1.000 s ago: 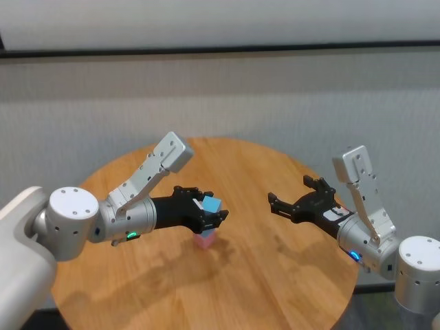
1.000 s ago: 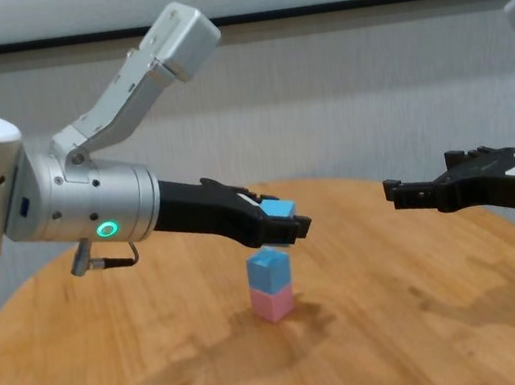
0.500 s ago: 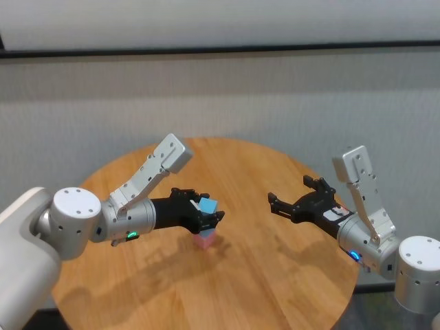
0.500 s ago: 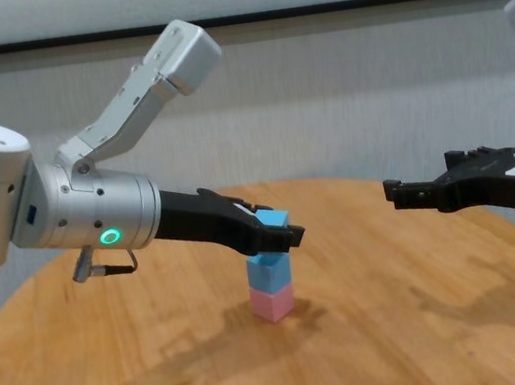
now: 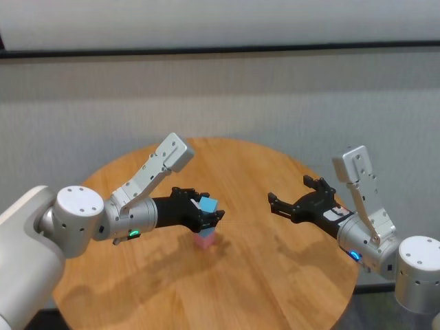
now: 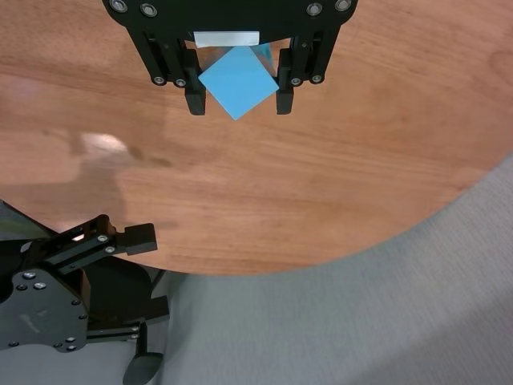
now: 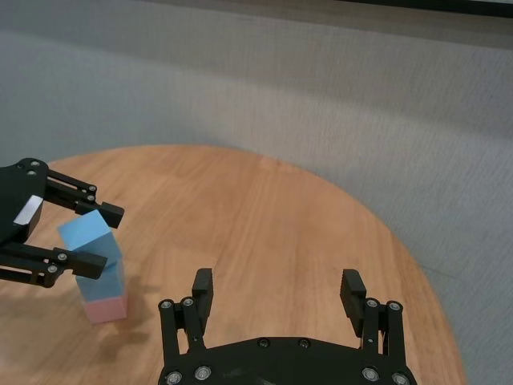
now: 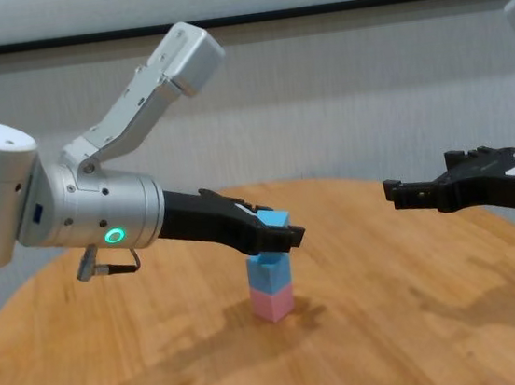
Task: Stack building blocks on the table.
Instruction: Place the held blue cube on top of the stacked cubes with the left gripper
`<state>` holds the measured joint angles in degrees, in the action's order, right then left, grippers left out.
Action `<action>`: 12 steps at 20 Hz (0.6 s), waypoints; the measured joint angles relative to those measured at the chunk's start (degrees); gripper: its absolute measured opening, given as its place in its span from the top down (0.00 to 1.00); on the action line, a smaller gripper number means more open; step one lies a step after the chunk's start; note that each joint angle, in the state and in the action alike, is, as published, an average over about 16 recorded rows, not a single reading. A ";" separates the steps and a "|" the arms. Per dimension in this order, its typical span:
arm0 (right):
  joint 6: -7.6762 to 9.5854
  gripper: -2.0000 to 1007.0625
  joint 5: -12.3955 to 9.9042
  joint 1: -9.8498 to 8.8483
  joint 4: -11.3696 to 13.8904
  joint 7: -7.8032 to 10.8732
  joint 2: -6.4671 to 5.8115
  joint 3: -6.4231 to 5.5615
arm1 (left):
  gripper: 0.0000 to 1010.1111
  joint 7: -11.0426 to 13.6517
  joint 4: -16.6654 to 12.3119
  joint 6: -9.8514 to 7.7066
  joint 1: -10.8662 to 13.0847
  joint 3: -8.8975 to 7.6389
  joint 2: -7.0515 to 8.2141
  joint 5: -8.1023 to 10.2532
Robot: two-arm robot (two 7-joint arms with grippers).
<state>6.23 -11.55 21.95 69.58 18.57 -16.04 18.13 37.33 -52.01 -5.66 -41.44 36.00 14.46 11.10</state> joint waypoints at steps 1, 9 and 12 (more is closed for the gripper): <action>0.00 0.01 0.00 0.00 0.00 0.00 0.00 0.00 | 0.45 0.00 0.18 0.03 -0.06 -0.05 -0.09 -0.06; 0.00 0.01 0.00 0.00 0.00 0.00 0.00 0.00 | 0.45 -0.06 1.40 0.22 -0.42 -0.45 -0.67 -0.40; 0.00 0.01 0.00 0.00 0.00 0.00 0.00 0.00 | 0.45 -0.09 1.81 0.27 -0.53 -0.62 -0.83 -0.48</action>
<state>6.23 -11.55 21.95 69.58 18.57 -16.04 18.13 37.24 -50.21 -5.38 -41.97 35.38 13.62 10.61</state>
